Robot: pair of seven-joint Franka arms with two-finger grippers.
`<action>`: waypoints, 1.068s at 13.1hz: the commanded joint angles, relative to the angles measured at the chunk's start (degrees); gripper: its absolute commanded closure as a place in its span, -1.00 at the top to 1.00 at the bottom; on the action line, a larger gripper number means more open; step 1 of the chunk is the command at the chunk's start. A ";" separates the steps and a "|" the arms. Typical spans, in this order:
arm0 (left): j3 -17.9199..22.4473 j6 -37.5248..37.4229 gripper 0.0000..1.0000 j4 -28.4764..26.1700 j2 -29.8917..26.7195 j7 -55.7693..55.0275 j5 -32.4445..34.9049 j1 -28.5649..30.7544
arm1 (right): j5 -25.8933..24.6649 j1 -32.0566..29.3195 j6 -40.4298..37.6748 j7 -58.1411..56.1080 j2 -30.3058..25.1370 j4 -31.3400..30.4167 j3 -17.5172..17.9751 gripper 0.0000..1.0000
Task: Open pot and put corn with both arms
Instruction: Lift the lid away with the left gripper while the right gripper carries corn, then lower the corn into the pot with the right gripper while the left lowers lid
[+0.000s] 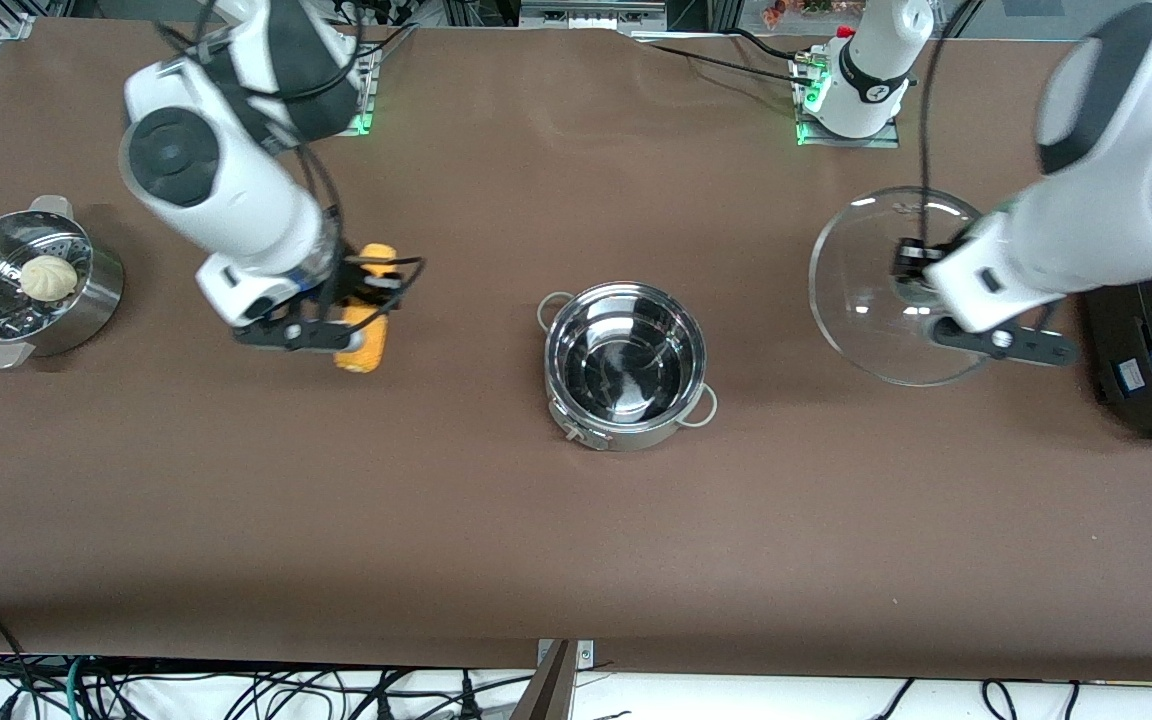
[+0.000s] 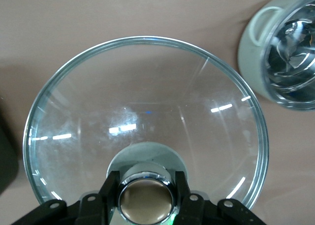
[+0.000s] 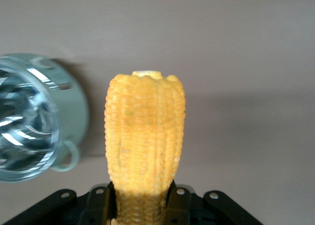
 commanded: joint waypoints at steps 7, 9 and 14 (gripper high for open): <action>-0.83 11.57 -0.82 -6.75 7.37 7.15 2.61 9.52 | -2.37 16.51 5.15 16.78 16.36 17.97 -0.55 -1.00; -0.92 15.37 -0.82 -9.66 7.37 7.15 3.67 10.48 | -2.63 19.24 7.88 21.08 19.08 19.90 -0.73 -1.00; -1.09 30.64 -0.82 -22.39 7.28 7.15 2.54 12.68 | -5.45 21.53 16.05 23.21 24.36 21.41 -0.81 -1.00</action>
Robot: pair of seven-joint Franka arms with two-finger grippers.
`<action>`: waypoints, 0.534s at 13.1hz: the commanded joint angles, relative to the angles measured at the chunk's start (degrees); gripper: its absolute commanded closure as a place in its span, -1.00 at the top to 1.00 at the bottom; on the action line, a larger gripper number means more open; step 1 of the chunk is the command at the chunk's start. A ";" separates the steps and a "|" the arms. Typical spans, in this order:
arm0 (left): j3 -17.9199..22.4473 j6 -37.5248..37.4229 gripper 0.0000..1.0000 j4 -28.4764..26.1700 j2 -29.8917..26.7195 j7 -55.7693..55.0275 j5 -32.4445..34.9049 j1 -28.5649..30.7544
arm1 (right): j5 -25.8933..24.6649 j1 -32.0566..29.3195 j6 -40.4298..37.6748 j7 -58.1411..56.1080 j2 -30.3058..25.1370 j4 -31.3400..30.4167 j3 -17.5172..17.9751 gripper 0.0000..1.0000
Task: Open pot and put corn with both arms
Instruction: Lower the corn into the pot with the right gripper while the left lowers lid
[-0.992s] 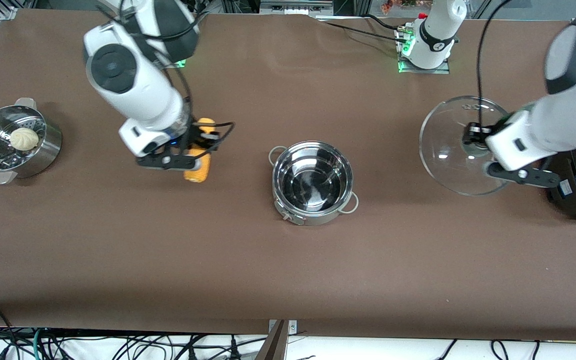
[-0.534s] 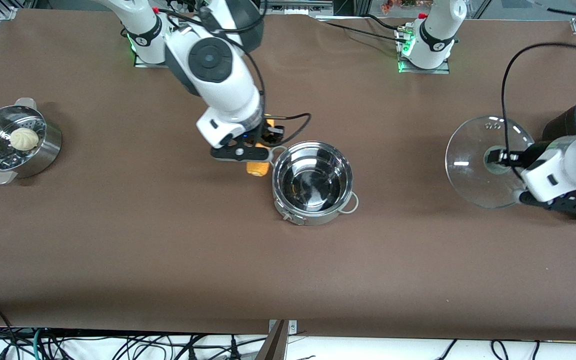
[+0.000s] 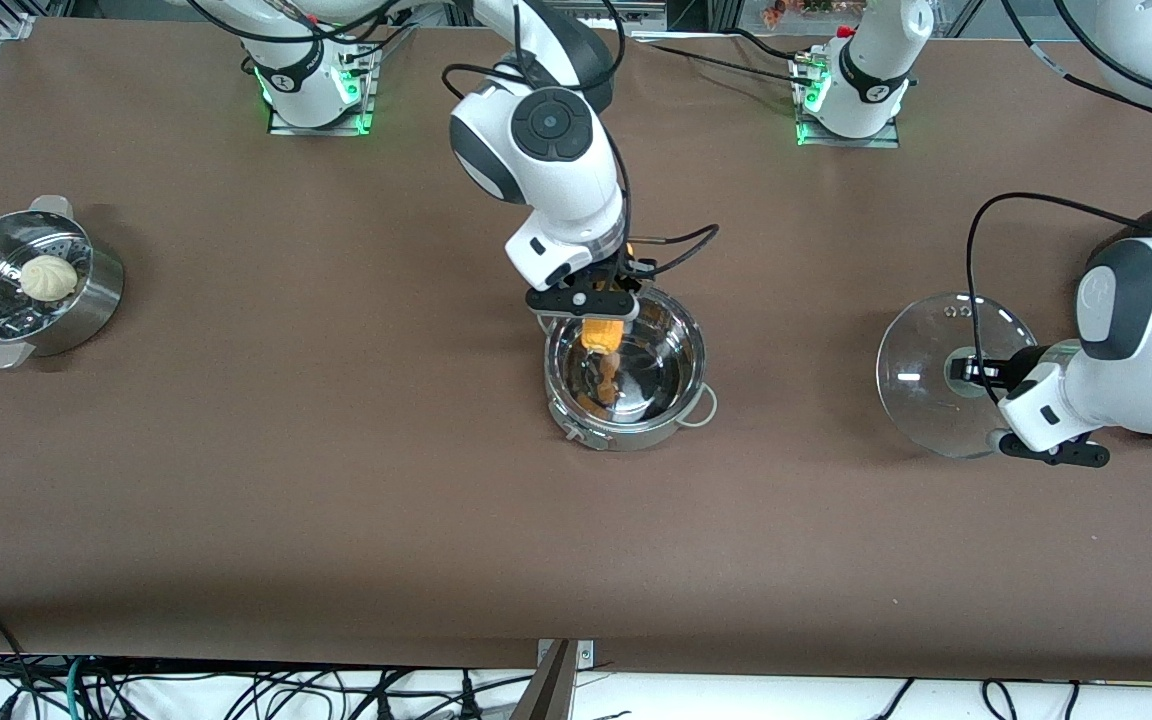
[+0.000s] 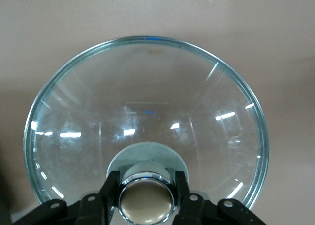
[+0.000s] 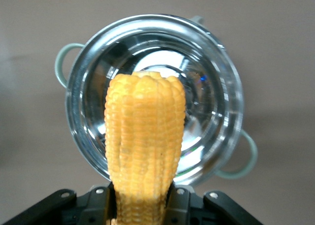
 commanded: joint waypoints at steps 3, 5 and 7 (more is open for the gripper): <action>-1.27 10.90 -0.82 -11.10 -2.39 0.69 -2.27 1.62 | -3.35 0.72 8.02 0.57 4.90 3.14 -1.13 -1.00; -1.44 14.76 -0.82 -13.99 -2.38 0.69 -2.36 1.36 | -6.41 0.72 10.67 -0.04 5.95 3.14 -1.05 -1.00; -1.44 21.26 -0.80 -18.55 -2.47 0.69 -2.36 1.53 | -8.35 0.81 11.73 -0.05 6.48 3.14 -1.04 -1.00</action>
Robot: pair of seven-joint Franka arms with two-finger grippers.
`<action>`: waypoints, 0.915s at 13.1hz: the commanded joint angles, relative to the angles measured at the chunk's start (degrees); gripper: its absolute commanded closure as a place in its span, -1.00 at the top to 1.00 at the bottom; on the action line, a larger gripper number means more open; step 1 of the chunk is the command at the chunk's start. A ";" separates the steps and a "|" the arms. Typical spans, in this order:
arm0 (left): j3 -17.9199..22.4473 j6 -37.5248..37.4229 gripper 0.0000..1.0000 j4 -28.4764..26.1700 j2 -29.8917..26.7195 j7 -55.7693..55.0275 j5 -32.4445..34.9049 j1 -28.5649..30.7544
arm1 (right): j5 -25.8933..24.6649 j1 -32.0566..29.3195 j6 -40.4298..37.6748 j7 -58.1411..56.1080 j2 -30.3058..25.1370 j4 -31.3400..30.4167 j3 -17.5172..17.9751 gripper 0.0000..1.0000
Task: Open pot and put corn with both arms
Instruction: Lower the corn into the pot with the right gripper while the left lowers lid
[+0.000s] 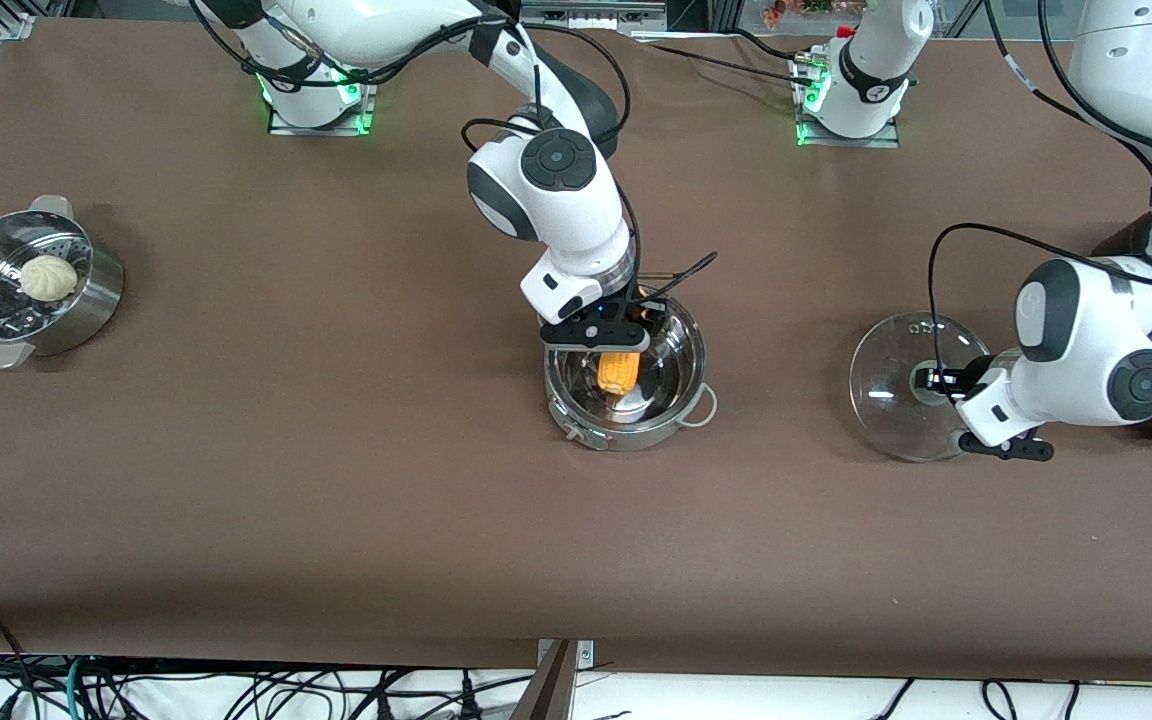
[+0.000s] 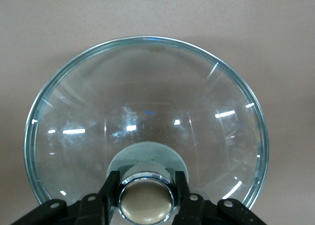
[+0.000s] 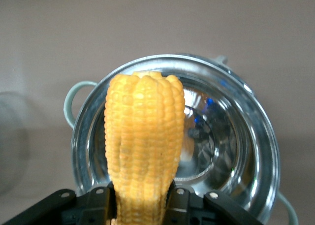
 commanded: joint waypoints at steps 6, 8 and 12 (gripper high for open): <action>-0.33 8.45 -0.75 -9.29 -1.74 -0.16 -7.33 0.03 | -2.71 0.69 4.61 0.02 4.17 2.58 -0.24 -1.00; -0.33 8.45 -0.70 -9.38 -1.12 -0.07 -7.34 0.03 | -2.71 0.61 5.50 -0.07 5.40 2.58 -0.24 -1.00; -0.33 8.37 -0.69 -9.29 0.55 -0.07 -7.34 0.29 | -2.71 0.26 7.25 -0.33 7.25 2.49 -0.68 -1.00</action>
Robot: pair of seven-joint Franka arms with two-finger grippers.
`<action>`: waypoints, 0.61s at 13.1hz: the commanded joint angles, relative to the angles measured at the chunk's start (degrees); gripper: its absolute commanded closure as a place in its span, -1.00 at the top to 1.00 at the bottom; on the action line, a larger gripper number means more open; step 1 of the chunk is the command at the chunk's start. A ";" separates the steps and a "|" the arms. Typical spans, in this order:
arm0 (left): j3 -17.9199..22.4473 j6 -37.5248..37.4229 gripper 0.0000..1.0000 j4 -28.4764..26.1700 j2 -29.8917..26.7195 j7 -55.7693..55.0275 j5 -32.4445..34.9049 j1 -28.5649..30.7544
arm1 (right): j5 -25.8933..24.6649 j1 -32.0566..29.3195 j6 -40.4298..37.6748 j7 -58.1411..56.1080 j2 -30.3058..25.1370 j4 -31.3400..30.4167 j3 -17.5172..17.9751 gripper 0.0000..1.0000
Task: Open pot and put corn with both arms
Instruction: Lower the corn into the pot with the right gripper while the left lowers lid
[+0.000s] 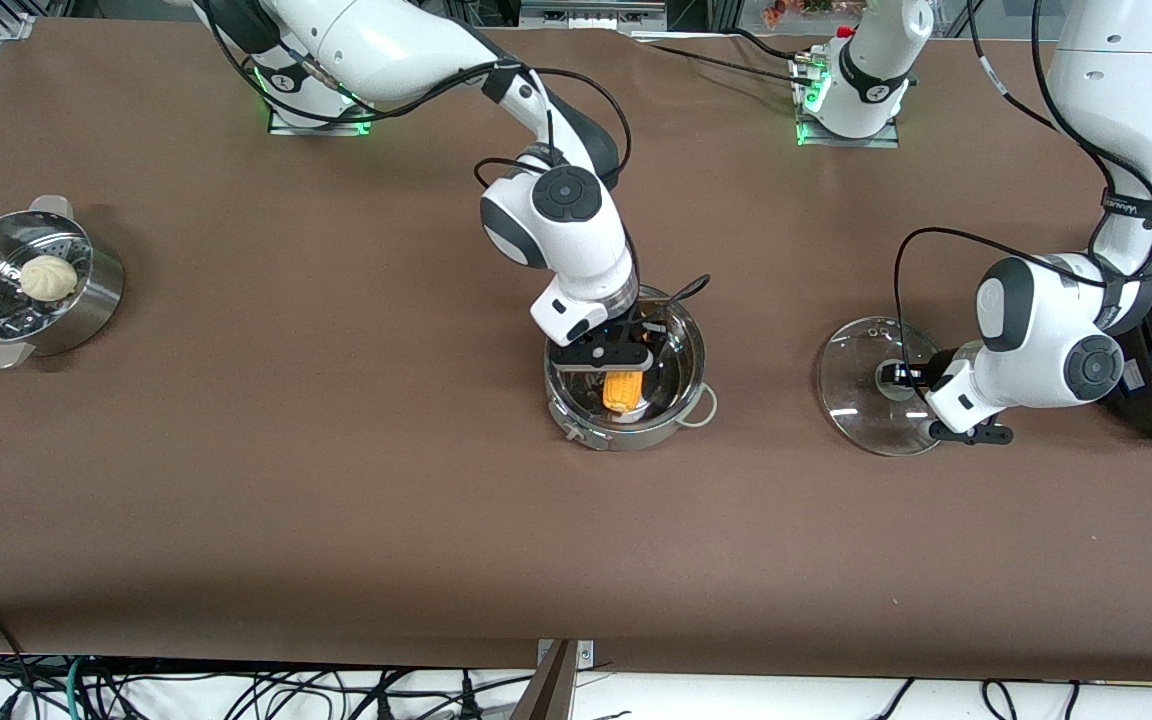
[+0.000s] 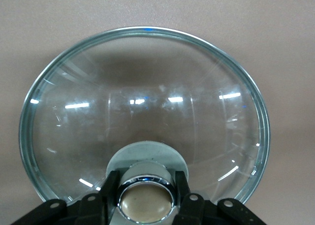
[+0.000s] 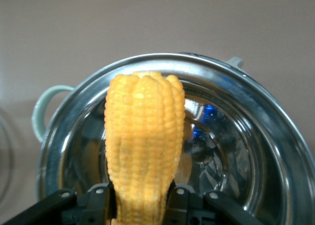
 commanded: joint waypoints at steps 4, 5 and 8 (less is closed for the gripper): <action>-0.25 -0.53 1.00 -0.65 0.50 0.93 -1.71 0.35 | -0.96 0.14 1.59 -0.68 2.79 2.33 -0.13 -0.57; -0.25 -0.62 1.00 -0.56 0.24 0.23 -1.71 0.00 | -0.96 0.23 1.50 -0.60 2.79 2.33 -0.13 -0.47; -0.25 -1.66 1.00 0.75 -1.08 0.57 -1.19 -0.09 | -0.96 0.49 1.15 -0.42 2.62 2.24 -0.13 0.24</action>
